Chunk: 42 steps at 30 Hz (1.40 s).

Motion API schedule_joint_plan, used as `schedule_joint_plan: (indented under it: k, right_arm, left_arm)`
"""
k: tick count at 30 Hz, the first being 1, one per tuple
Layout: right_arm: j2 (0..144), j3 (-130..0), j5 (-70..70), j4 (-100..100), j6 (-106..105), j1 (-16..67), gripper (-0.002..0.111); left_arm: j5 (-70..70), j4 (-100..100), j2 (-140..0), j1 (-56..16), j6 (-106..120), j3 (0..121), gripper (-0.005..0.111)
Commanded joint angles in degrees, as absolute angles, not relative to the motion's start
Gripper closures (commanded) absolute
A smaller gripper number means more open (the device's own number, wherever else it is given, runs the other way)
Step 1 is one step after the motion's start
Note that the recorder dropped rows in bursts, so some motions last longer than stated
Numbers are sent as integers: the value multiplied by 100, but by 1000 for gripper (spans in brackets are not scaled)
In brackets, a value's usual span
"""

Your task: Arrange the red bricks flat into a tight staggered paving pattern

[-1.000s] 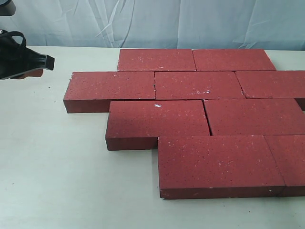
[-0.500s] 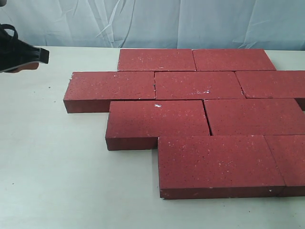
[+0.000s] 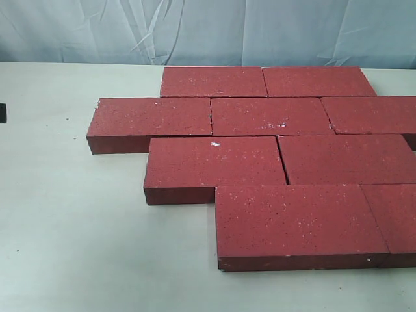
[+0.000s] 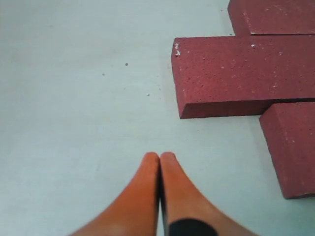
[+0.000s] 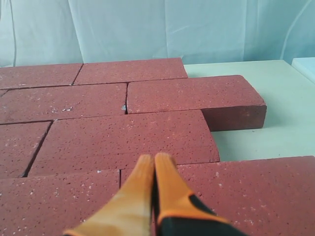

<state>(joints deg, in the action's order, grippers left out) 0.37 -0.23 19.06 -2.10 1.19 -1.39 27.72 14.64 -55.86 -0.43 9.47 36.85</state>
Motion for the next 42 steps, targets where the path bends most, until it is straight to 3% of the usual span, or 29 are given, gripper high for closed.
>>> schedule_joint_plan:
  k: [1, 7, 14, 25, 42]
  right_arm:
    - [0, 0, 1826, -211, 111, -160, 109]
    - [0, 0, 1826, -211, 111, -160, 109]
    - [0, 0, 1853, -211, 111, -160, 109]
    - [0, 0, 1853, -211, 111, -160, 109]
    - [0, 0, 1827, -186, 111, -160, 109]
  left_arm:
    - [2591, 1453, -4867, 286, 918, 2997, 107]
    - [1116, 1443, -3235, 401, 918, 1154, 107]
    - [501, 1395, -1994, 401, 918, 11, 107]
    - [1372, 906, -54, 401, 918, 0, 107]
    - [1387, 918, 0, 391, 893, 0, 107]
